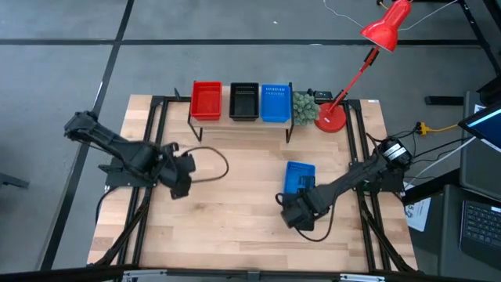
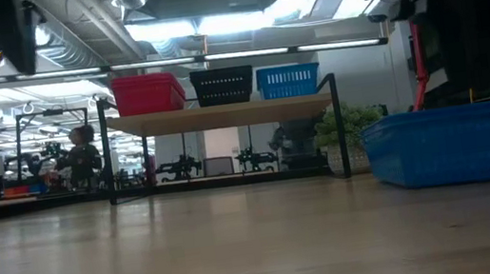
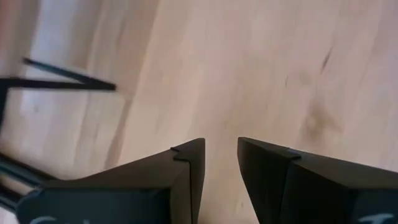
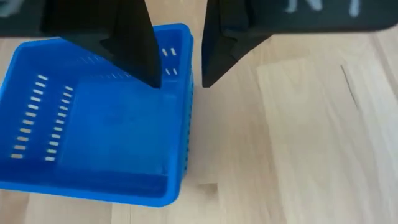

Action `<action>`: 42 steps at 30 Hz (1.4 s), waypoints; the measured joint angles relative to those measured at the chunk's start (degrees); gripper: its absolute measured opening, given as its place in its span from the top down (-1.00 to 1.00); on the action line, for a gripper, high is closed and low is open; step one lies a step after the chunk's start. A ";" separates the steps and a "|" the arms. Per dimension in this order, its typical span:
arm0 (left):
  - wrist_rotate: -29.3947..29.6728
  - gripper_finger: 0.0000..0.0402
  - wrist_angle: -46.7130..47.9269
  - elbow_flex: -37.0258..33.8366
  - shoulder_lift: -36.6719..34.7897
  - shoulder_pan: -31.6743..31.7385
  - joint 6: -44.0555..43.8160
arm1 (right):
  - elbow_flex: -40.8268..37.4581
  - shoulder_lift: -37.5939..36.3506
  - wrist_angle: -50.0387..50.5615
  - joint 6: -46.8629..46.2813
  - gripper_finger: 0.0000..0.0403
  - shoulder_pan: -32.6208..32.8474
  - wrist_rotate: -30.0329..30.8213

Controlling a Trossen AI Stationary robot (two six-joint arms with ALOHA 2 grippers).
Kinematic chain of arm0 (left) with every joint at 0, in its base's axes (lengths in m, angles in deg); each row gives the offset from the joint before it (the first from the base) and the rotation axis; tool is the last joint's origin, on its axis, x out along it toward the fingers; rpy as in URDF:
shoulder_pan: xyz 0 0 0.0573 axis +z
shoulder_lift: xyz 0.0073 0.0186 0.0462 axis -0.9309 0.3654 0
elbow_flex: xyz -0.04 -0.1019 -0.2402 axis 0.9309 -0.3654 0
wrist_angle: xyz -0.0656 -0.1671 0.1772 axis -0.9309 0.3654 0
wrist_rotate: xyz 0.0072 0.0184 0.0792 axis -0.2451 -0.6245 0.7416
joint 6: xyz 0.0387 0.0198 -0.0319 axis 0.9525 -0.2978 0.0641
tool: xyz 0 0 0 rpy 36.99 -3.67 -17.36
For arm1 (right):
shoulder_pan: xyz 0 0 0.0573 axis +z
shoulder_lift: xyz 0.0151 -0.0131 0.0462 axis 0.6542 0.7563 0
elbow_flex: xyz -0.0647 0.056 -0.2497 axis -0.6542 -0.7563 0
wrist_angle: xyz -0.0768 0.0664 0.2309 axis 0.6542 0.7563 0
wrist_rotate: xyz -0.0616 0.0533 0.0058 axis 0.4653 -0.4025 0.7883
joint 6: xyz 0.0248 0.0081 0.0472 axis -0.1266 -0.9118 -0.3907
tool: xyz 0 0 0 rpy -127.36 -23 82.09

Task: Stack baskets on shelf by color
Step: Stack the top blue bin on top of the blue bin on the shelf

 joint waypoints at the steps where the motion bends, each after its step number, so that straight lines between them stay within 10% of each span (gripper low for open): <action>1: -0.20 0.57 0.12 -0.71 0.00 -1.33 -1.08 | 0.00 -0.10 0.01 1.26 0.44 -0.80 -0.95; 14: 10.23 0.57 0.13 -1.85 -6.89 -13.38 -7.79 | -0.36 -1.29 -4.59 7.04 0.44 -4.33 -5.27; 42: 21.13 0.57 -1.53 -4.92 -9.92 -16.37 -9.62 | -23.96 -16.81 -27.34 -0.37 0.44 -4.61 -5.50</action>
